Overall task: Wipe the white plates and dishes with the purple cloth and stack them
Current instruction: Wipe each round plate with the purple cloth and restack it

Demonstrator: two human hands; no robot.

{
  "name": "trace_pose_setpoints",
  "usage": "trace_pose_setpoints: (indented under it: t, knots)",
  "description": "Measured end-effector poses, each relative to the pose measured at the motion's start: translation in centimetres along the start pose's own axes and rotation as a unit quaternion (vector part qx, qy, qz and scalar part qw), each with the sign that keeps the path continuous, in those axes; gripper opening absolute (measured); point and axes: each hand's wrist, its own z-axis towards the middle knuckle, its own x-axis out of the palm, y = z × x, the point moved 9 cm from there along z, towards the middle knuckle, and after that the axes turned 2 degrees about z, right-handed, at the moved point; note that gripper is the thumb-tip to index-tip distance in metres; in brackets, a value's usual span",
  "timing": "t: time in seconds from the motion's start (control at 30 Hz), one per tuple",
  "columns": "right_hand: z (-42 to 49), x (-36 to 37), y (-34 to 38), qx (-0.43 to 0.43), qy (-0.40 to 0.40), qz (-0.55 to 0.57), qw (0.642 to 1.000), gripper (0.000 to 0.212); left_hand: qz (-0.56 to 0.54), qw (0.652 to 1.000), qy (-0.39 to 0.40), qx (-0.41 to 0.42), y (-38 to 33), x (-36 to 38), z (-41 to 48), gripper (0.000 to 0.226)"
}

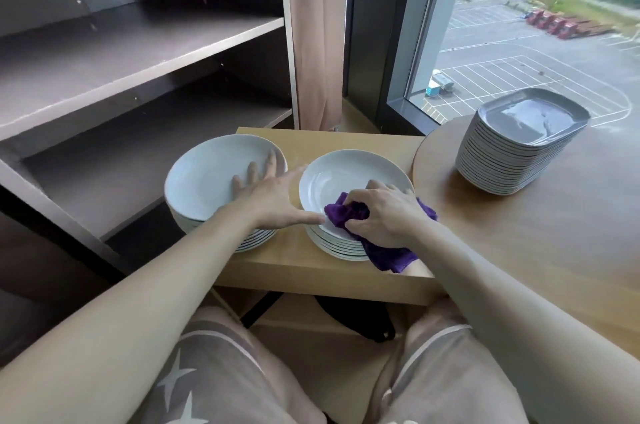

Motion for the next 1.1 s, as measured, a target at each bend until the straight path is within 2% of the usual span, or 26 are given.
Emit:
trace_pose_setpoints:
  t: [0.13,0.27,0.4,0.6,0.7,0.83,0.97,1.1]
  knots:
    - [1.9,1.0,2.6,-0.046,-0.009,0.046,0.998,0.034,0.008,1.000,0.002,-0.003,0.0,0.2,0.2,0.130]
    - [3.8,1.2,3.5,-0.048,-0.078,0.075,0.993,0.032,-0.010,1.000,0.011,-0.001,0.1,0.5,0.2,0.125]
    - [5.6,0.8,3.2,-0.040,-0.134,0.017,0.990,0.032,-0.003,1.000,0.007,0.000,0.1,0.6,0.5,0.126]
    - [6.9,-1.0,0.5,0.021,-0.191,-0.090,0.977,0.029,0.002,1.000,0.013,-0.005,0.0,0.6,0.5,0.126]
    - [6.8,-1.5,-0.8,0.034,-0.179,-0.141,0.973,0.031,0.002,1.000,0.012,-0.006,-0.1,0.4,0.4,0.124]
    - [5.7,-1.9,-2.4,0.050,-0.145,-0.148,0.977,0.029,-0.004,1.000,0.015,-0.007,-0.1,0.4,0.4,0.123]
    - [3.4,-1.8,-3.4,0.050,-0.113,-0.121,0.985,0.027,-0.007,1.000,0.016,-0.009,-0.1,0.4,0.4,0.124]
    - [1.3,-1.2,-2.8,0.049,-0.084,-0.035,0.995,0.047,0.004,1.000,0.014,-0.011,0.0,0.2,0.4,0.124]
